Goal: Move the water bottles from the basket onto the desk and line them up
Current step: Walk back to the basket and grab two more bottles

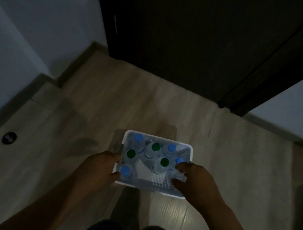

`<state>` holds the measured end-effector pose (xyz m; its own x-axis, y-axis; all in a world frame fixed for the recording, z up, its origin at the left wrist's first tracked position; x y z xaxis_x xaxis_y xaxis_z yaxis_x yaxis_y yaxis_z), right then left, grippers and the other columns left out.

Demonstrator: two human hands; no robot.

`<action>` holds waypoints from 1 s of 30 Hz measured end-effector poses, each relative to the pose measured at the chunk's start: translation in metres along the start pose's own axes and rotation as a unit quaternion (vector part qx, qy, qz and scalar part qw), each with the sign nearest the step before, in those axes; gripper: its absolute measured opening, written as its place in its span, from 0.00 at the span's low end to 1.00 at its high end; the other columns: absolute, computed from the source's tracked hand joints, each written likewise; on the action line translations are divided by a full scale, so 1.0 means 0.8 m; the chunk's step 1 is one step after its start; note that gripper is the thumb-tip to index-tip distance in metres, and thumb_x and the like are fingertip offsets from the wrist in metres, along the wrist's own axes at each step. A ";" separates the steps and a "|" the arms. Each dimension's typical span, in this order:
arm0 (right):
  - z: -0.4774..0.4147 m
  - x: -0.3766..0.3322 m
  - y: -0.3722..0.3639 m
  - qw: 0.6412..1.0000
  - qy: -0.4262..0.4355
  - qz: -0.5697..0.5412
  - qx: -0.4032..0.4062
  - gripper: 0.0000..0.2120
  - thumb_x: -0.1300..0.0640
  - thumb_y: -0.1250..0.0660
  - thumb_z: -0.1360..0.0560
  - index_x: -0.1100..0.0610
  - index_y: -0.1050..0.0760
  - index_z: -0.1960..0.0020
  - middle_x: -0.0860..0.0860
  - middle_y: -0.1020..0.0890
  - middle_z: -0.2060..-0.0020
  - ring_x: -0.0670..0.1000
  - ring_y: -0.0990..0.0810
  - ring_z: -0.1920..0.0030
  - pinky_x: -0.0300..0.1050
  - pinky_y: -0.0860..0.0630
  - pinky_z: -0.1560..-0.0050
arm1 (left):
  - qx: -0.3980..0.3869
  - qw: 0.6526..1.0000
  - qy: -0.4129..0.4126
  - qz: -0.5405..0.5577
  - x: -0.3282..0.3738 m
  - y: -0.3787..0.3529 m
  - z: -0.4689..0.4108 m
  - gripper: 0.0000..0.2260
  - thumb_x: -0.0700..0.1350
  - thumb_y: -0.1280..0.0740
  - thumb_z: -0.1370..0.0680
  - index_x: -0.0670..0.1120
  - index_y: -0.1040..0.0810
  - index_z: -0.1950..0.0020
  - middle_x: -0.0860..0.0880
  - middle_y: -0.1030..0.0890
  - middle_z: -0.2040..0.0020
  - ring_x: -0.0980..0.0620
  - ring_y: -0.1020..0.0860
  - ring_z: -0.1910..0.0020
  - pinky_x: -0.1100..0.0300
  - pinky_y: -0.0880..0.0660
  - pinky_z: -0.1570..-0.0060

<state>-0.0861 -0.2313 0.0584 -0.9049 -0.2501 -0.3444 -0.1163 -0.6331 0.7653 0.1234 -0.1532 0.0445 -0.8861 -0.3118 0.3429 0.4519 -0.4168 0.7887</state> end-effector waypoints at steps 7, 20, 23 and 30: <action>-0.096 0.048 -0.088 0.997 0.019 0.009 0.073 0.19 0.49 0.31 0.26 0.50 0.25 0.36 0.48 0.19 0.41 0.47 0.21 0.44 0.37 0.28 0.49 | 0.075 0.994 -0.008 0.083 -0.068 -0.086 -0.074 0.21 0.51 0.34 0.23 0.48 0.31 0.31 0.49 0.26 0.36 0.54 0.26 0.41 0.60 0.29 0.40; -0.135 0.083 -0.135 0.982 0.047 -0.044 0.177 0.27 0.51 0.28 0.28 0.52 0.31 0.31 0.50 0.21 0.39 0.50 0.22 0.42 0.38 0.29 0.47 | 0.180 0.962 -0.170 0.117 -0.073 -0.123 -0.086 0.23 0.53 0.27 0.30 0.51 0.24 0.38 0.58 0.23 0.47 0.67 0.25 0.55 0.76 0.29 0.56; -0.139 0.088 -0.147 0.974 0.062 -0.100 0.194 0.26 0.52 0.27 0.28 0.52 0.30 0.32 0.49 0.20 0.41 0.47 0.22 0.45 0.37 0.29 0.48 | 0.211 0.950 -0.189 0.130 -0.079 -0.138 -0.082 0.25 0.52 0.25 0.32 0.48 0.24 0.38 0.52 0.20 0.45 0.57 0.22 0.49 0.59 0.22 0.49; -0.146 0.093 -0.167 0.952 0.093 -0.190 0.220 0.22 0.58 0.28 0.27 0.58 0.27 0.34 0.51 0.20 0.41 0.49 0.22 0.40 0.41 0.25 0.42 | 0.204 0.945 -0.215 0.139 -0.082 -0.164 -0.099 0.25 0.69 0.34 0.34 0.57 0.25 0.43 0.64 0.24 0.49 0.66 0.25 0.50 0.66 0.26 0.49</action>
<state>-0.0900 -0.2509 -0.1332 -0.6794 -0.2155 -0.7015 -0.6183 -0.3467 0.7053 0.1306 -0.1455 -0.1214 -0.7386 0.0508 0.6722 0.6738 0.0220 0.7386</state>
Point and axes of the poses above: each hand's wrist, its own z-axis away from the middle knuckle, its own y-axis out of the back of the hand, x = y × z, the point moved 10 cm from there along -z, towards the middle knuckle
